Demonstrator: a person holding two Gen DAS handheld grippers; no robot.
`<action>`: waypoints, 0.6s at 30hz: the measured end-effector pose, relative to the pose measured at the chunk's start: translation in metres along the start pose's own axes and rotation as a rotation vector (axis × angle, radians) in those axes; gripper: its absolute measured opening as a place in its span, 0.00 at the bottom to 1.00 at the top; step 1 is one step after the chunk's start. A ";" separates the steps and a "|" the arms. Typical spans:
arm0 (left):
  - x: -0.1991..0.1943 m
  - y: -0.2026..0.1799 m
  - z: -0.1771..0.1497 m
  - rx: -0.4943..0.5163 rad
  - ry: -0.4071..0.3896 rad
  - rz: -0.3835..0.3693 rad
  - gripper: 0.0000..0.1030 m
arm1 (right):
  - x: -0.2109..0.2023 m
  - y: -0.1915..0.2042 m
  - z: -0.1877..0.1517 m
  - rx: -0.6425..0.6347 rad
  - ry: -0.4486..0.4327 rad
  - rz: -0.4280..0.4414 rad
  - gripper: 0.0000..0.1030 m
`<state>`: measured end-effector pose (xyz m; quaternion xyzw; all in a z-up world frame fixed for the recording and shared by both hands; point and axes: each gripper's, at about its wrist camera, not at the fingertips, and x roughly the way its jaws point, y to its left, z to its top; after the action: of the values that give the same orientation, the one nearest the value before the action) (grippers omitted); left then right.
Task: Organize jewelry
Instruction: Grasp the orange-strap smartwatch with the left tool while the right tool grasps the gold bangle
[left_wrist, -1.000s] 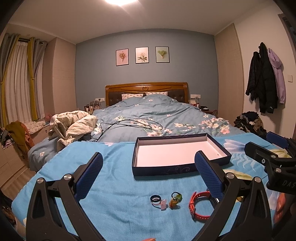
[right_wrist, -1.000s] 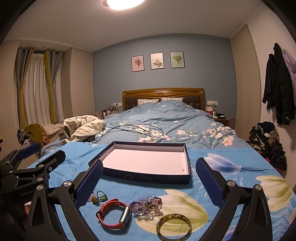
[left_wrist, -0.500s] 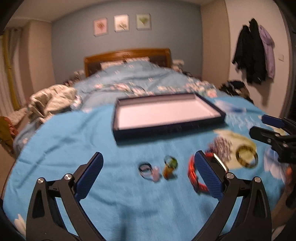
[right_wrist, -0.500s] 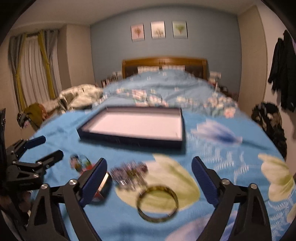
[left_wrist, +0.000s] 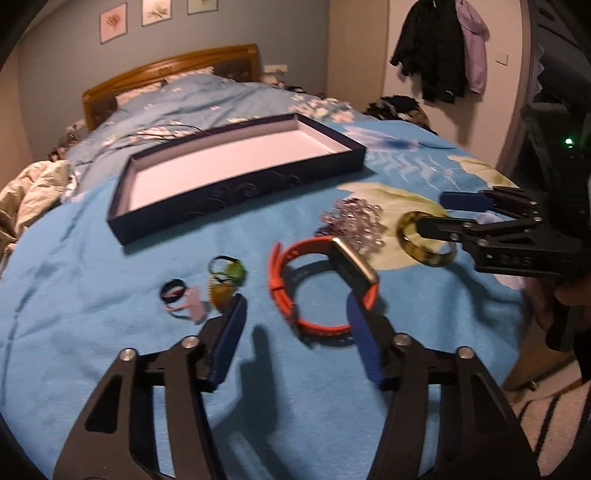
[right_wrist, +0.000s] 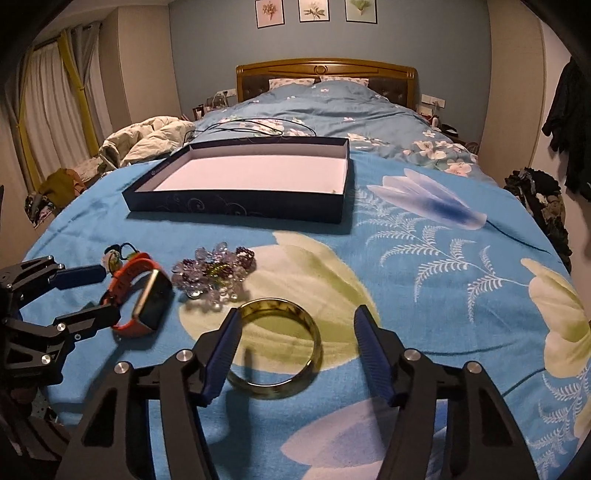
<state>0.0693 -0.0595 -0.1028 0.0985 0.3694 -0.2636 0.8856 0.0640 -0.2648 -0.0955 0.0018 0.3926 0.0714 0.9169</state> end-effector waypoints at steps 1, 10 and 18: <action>0.001 0.000 0.001 -0.009 0.007 -0.019 0.46 | 0.001 -0.001 0.001 0.000 0.008 0.001 0.48; 0.013 0.017 0.009 -0.084 0.093 -0.099 0.27 | 0.011 -0.001 0.004 -0.038 0.052 0.012 0.10; 0.013 0.021 0.014 -0.108 0.102 -0.090 0.07 | 0.005 -0.010 0.008 0.011 0.045 0.084 0.05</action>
<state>0.0970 -0.0518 -0.1019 0.0472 0.4316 -0.2775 0.8570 0.0743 -0.2732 -0.0940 0.0219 0.4132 0.1076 0.9040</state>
